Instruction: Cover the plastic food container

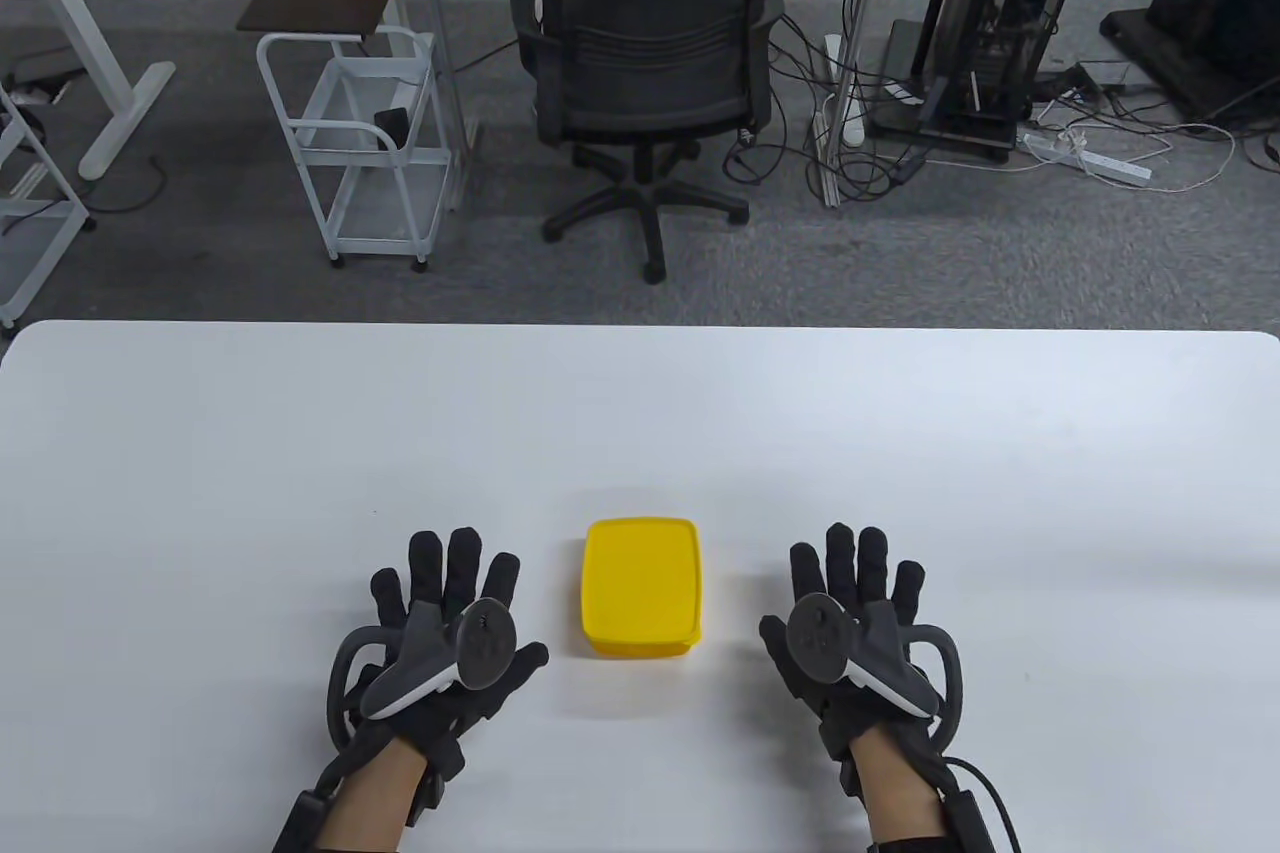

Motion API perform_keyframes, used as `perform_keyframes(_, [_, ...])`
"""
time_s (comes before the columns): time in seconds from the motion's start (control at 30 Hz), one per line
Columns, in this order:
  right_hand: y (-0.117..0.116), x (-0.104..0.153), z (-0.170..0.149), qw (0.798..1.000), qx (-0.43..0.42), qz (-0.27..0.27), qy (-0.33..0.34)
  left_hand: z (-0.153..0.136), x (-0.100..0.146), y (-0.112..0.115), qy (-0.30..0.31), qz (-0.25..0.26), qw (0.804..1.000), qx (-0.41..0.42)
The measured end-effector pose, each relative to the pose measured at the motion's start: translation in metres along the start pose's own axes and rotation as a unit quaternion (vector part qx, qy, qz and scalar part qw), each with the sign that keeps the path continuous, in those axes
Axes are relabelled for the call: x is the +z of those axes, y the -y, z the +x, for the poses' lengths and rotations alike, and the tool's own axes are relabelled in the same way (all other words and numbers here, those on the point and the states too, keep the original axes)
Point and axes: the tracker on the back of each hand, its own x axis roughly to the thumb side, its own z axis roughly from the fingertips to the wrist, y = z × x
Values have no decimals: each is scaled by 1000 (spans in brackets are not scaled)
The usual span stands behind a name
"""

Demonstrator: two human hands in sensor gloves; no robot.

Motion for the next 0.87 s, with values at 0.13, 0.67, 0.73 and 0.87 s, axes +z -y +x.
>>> perform_keyframes(0.13, [-2, -2, -1, 1000, 3, 1, -3, 1, -3, 3, -14, -4, 1000, -1])
perform_keyframes(0.67, [-3, -3, 0, 1000, 8, 5, -8, -8, -8, 9, -32, -20, 999, 19])
perform_keyframes(0.73, [-3, -3, 0, 1000, 9, 5, -8, -8, -8, 8, -33, -21, 999, 20])
perform_keyframes(0.87, [-3, -3, 0, 1000, 8, 6, -8, -8, -8, 8, -34, -21, 999, 20])
